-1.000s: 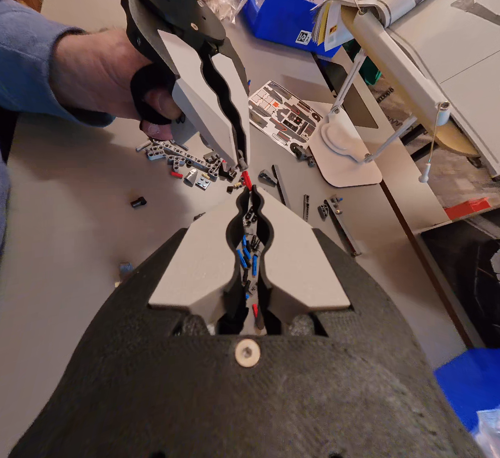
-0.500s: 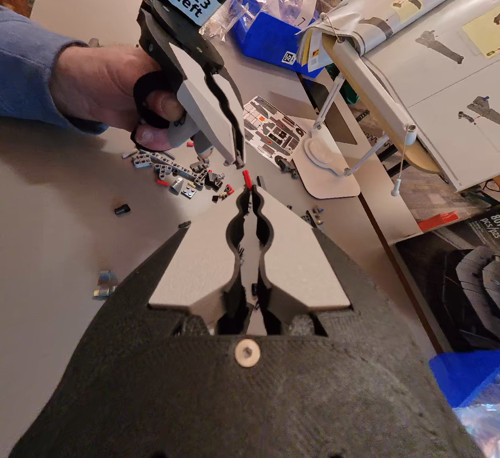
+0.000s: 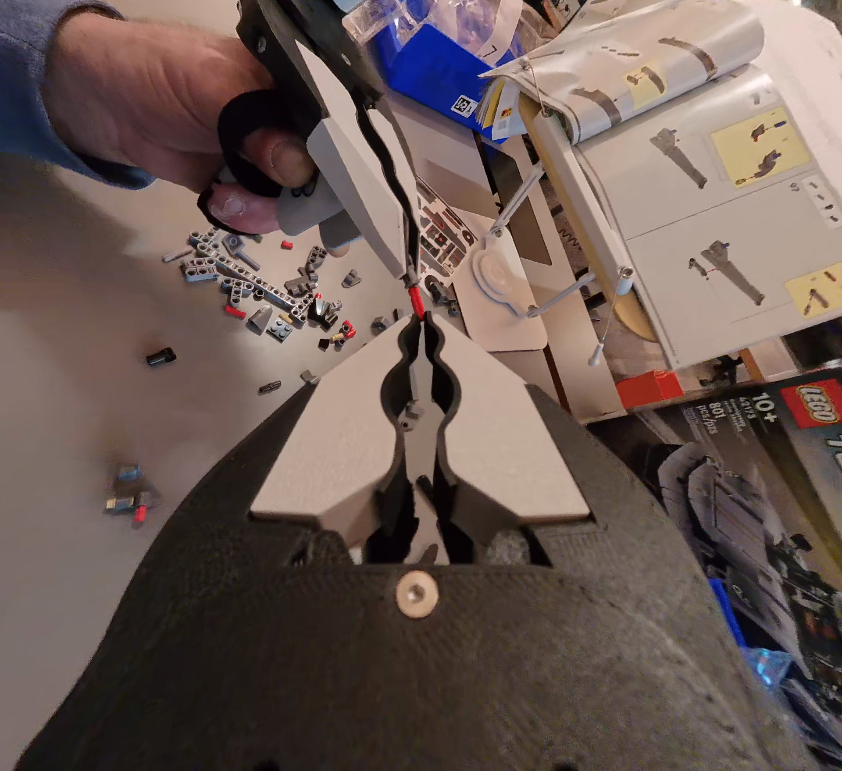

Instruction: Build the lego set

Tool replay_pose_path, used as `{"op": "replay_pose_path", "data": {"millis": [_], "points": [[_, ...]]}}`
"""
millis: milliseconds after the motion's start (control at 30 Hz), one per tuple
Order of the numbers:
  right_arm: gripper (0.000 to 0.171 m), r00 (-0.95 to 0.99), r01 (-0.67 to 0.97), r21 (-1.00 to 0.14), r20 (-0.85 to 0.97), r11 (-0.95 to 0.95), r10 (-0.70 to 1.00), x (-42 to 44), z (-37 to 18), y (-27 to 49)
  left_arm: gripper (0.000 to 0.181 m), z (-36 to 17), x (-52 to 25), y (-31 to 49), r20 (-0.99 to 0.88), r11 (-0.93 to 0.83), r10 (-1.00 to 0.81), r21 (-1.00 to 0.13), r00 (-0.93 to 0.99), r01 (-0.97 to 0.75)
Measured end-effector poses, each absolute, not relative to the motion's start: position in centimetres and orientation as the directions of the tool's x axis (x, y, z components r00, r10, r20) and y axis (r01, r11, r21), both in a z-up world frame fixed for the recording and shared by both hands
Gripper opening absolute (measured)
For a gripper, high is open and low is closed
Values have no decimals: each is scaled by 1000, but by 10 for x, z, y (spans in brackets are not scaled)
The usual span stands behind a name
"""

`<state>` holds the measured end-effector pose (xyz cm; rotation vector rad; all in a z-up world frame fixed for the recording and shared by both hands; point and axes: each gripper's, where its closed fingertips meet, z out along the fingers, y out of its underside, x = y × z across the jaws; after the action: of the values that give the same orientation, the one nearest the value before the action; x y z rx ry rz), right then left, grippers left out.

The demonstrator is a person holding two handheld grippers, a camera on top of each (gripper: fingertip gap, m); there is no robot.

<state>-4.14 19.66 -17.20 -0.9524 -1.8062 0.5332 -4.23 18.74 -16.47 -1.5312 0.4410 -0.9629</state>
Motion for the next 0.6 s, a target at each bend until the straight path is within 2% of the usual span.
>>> {"op": "replay_pose_path", "data": {"millis": [267,600], "points": [[0,-228,342,-709,574,617,786,-50,-142,182,4,-143,-53,176,211,-161,-725,-977,656,137],[0,-281,227,-830,444,509,851,-70,-107,163,4,-113,-78,162,95,-84,-736,-995,670,49]]}}
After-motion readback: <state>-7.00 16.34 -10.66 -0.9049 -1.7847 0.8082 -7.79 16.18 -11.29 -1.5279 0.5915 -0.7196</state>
